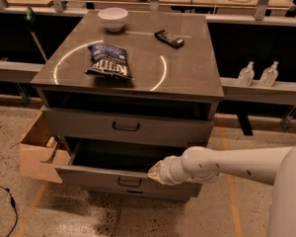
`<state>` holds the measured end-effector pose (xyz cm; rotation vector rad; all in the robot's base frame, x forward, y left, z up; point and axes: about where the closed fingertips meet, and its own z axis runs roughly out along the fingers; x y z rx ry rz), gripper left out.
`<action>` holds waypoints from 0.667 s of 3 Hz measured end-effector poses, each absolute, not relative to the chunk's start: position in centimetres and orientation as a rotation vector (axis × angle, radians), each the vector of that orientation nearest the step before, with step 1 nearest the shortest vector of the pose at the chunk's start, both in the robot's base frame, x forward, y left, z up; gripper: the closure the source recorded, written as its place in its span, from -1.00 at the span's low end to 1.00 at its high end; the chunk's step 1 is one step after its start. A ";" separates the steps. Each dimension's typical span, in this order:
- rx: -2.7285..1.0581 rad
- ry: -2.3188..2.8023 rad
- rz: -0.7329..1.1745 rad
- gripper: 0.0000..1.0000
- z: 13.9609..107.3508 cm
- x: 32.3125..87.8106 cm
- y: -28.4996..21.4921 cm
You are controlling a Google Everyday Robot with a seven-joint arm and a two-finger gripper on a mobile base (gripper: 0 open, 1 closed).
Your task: Place blue chip bag into middle drawer
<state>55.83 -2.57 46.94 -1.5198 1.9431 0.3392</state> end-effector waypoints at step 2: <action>-1.473 1.986 0.424 0.28 52.8 52.2 -3.9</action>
Offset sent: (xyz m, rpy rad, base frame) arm -0.0530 -0.0275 0.1013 0.0701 0.0854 -0.0430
